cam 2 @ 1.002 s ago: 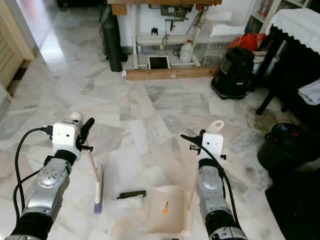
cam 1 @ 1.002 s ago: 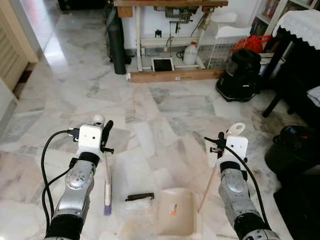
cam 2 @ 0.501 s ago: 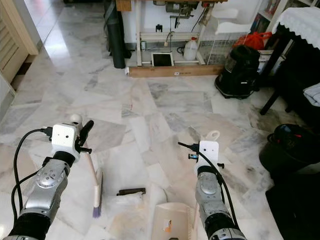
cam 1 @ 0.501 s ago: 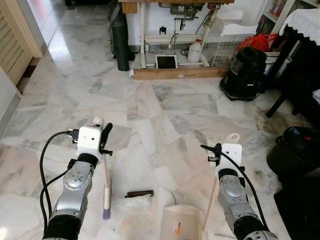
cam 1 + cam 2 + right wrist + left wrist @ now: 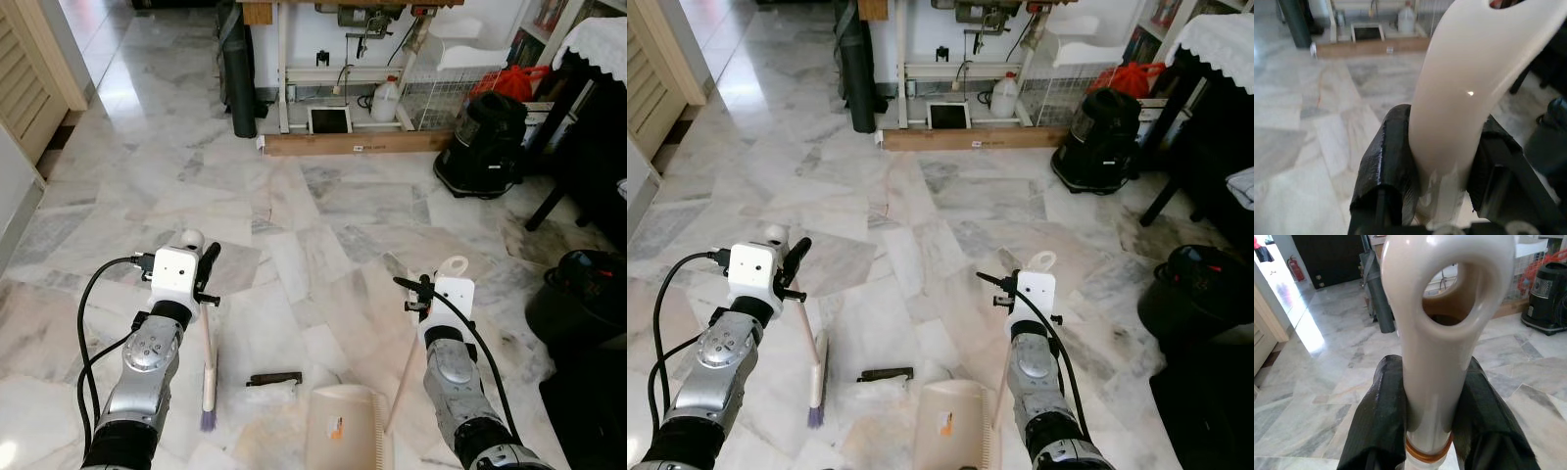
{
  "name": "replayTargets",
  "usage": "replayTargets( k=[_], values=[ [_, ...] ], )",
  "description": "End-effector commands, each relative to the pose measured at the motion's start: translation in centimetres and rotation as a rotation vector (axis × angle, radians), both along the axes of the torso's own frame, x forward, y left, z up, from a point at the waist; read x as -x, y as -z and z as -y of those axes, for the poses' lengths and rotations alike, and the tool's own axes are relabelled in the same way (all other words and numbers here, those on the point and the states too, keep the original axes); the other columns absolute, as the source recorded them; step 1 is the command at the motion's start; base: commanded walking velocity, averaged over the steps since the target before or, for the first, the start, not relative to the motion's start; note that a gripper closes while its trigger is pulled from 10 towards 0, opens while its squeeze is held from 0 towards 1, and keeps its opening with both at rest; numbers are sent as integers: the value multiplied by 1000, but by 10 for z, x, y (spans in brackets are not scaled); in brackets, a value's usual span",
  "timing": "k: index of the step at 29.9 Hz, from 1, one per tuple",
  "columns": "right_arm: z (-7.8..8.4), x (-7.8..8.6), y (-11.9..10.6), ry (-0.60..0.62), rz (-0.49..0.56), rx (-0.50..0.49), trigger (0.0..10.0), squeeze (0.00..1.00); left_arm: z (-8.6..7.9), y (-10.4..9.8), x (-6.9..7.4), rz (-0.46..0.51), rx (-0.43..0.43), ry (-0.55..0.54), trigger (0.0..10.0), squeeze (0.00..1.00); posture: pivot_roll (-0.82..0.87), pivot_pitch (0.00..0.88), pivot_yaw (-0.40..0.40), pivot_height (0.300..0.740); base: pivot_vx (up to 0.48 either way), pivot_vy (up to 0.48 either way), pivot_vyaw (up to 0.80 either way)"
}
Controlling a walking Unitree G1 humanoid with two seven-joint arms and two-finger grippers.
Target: Sweep floor
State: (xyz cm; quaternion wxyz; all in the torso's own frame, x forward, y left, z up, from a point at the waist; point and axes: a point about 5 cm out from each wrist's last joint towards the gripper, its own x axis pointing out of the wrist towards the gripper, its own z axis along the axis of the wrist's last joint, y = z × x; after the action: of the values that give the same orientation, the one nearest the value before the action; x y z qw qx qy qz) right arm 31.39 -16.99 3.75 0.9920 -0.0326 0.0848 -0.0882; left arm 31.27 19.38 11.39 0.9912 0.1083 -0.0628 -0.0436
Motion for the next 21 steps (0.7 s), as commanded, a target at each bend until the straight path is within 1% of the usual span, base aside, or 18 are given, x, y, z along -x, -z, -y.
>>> replayTargets(
  k=[1,3,5,8,13,15,17,19,20,21],
  values=[
    [2,4,10,8,-82,16,10000,0,-1,-8,0,34,-2,5,10000,0,-30,117,-37,740,0,0,0],
    [3,11,23,20,-173,19,10000,0,-2,-8,0,33,-3,6,10000,0,-28,118,-38,740,0,0,0],
    [3,13,27,24,-196,7,10000,0,-2,-9,0,33,-3,7,10000,0,-27,118,-38,740,0,0,0],
    [0,19,36,7,-263,9,10000,0,-3,-9,0,33,-3,8,10000,0,-26,118,-38,740,0,0,0],
    [0,23,42,6,-320,2,10000,0,-2,-9,-1,29,0,13,10000,0,-30,115,-38,740,0,0,0],
    [1,24,45,25,-364,-23,10000,0,-1,-8,-1,27,1,16,10000,0,-30,115,-38,740,0,0,0],
    [2,25,48,50,-408,-74,10000,0,0,-8,-1,24,2,18,10000,0,-32,112,-40,740,0,0,0],
    [2,26,50,52,-437,-84,10000,0,0,-8,-1,22,3,19,10000,0,-32,112,-40,740,0,0,0],
    [3,26,51,59,-461,-106,10000,0,0,-7,-1,20,4,20,10000,0,-34,111,-41,740,0,0,0],
    [3,26,51,59,-461,-106,10000,0,0,-7,-1,20,4,20,10000,0,-34,111,-41,740,0,0,0]
  ],
)
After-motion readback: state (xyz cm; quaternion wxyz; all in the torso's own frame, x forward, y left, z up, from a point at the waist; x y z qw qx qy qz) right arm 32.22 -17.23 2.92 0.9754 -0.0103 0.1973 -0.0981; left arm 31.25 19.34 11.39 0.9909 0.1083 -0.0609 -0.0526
